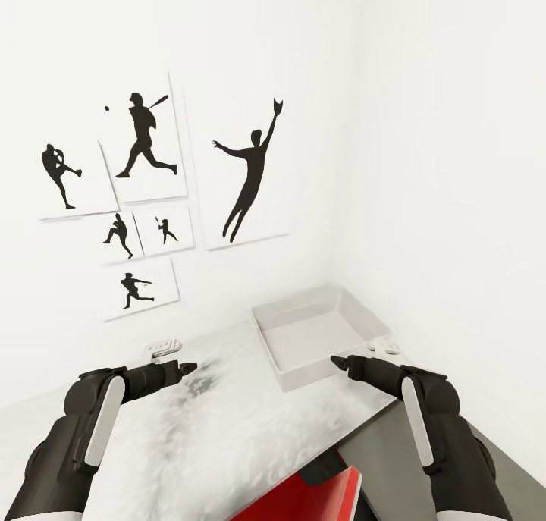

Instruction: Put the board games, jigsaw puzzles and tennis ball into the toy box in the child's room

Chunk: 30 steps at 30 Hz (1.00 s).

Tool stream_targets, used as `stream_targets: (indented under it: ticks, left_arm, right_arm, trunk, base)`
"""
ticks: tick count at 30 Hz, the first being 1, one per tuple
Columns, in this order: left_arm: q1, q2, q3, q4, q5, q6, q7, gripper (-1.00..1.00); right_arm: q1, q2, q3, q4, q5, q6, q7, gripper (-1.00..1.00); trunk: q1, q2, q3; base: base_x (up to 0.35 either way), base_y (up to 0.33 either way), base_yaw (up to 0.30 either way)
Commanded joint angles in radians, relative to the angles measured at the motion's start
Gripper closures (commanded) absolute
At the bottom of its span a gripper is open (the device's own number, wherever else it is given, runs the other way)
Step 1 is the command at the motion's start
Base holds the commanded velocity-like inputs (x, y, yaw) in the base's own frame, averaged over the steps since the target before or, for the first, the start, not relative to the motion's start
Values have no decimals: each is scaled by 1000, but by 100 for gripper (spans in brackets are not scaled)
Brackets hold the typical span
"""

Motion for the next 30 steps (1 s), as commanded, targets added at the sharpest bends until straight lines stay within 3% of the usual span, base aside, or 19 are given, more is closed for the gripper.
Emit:
stream_targets:
  ticks: [1,10,15,21,24,30]
  left_arm:
    - [-1,0,1,0,-2,5,-5,-100]
    - [-1,-1,1,6,-2,5,-5,-100]
    - [-27,-4,-6,11,-2,8,-4,-100]
    - [-184,-35,-56,83,-4,14,5,-100]
    - [-277,-48,-86,189,-5,14,19,-100]
    - [-441,-57,-106,381,-7,9,34,-100]
  right_arm:
    - [-1,1,-3,-1,-3,6,1,-100]
    - [-1,3,-4,-17,-8,23,-2,-100]
    - [-1,7,-3,-48,-12,78,-4,-100]
    - [-21,23,-4,-58,-5,116,-8,-100]
    - [-75,35,-4,-48,-2,131,-28,-100]
    - [-188,63,-4,30,0,133,-122,-100]
  trunk:
    - [1,-2,-2]
    - [1,-2,-2]
    - [1,-2,-2]
    - [1,-2,-2]
    - [1,-2,-2]
    - [1,-2,-2]
  base:
    - [0,0,0]
    - [0,0,0]
    - [0,0,0]
    - [0,0,0]
    - [0,0,0]
    - [0,0,0]
